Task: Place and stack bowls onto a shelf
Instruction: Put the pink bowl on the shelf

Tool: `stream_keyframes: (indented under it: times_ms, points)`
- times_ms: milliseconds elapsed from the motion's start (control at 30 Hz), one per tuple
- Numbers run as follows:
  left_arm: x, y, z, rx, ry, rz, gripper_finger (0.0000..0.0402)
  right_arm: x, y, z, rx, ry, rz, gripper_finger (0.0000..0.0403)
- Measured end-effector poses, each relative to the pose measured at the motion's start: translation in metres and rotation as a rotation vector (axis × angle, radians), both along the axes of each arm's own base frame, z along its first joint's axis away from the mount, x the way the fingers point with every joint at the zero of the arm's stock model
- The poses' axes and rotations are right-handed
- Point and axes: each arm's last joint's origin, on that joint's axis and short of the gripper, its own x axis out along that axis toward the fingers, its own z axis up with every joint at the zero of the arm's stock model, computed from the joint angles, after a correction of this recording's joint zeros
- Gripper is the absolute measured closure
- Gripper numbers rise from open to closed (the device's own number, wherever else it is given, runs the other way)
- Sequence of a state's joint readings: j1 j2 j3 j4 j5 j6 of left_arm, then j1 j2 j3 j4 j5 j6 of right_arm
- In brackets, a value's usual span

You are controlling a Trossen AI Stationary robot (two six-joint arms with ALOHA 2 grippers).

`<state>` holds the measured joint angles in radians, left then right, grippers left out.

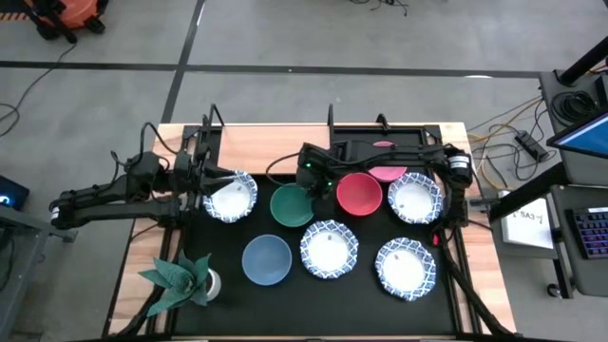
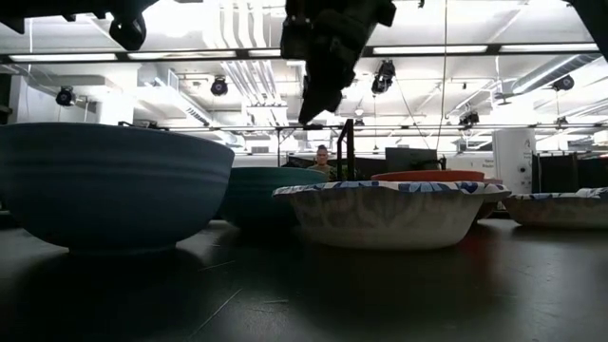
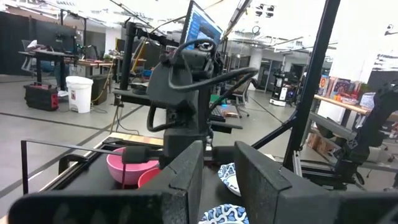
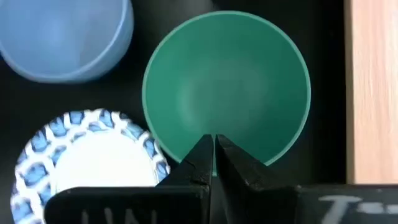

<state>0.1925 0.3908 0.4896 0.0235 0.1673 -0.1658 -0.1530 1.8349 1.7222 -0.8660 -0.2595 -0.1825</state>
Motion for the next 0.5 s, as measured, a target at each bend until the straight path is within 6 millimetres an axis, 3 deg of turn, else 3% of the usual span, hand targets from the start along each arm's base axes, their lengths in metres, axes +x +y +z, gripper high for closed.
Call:
stream_keyframes:
  times_ms: [200,500]
  points:
    - [0.0,0.0,-0.001,0.0,0.006,0.0,0.0326,0.004,0.006,0.006,-0.002,0.027,0.031,0.035]
    - [0.0,0.0,-0.001,0.0,0.006,0.001,0.0326,-0.003,0.007,0.025,0.063,0.111,-0.105,0.0221]
